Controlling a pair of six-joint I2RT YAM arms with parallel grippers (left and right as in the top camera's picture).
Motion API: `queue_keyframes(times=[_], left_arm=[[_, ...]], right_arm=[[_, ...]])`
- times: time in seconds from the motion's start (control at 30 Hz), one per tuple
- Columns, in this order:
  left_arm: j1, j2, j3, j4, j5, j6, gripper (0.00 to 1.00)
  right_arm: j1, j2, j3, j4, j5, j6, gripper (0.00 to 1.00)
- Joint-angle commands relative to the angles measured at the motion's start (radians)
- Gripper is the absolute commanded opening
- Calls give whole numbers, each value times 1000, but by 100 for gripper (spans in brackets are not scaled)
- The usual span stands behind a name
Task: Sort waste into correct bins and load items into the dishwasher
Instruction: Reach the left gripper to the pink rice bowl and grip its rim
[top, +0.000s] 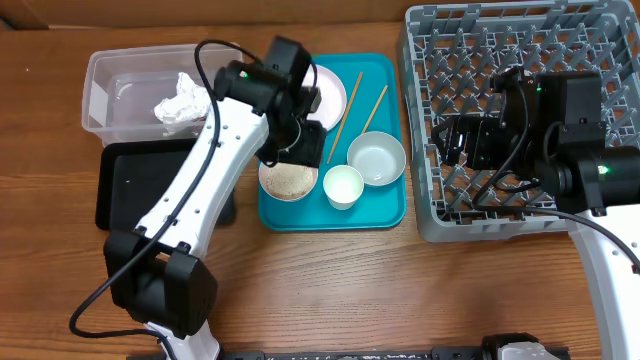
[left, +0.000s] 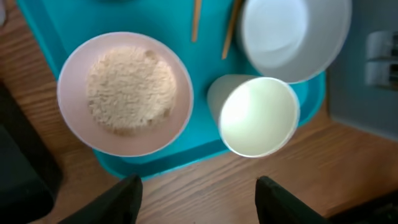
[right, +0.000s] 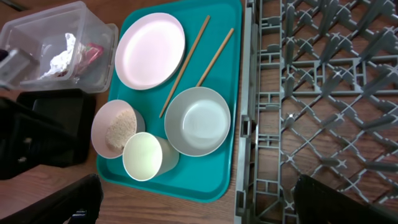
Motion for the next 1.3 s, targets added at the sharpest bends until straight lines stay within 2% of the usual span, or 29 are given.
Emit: queue_keyframes(times=[0.0,0.1,0.33,0.53,0.83,1.07,1.27], left_arm=[[14,-7,-12,33,-58,-47,54],[0,-4,-19,101,-67,-48,45],[-68,75,-56,232,-180,-186,39],[-73,188,-56,267,-177,-272,39],[-74,303,-56,269,-126,-271,30],[-74,311,-56,265,-129,-271,11],[-72,311,-56,250,-134,-213,11]], right_arm=[[3,-22,20,3,1,0,100],[3,-22,20,3,1,0,100],[3,-22,20,-10,1,0,100],[3,-22,20,-28,1,0,100],[3,-22,20,-31,2,0,100],[3,-22,20,-31,2,0,100],[3,-22,20,-33,2,0,100]])
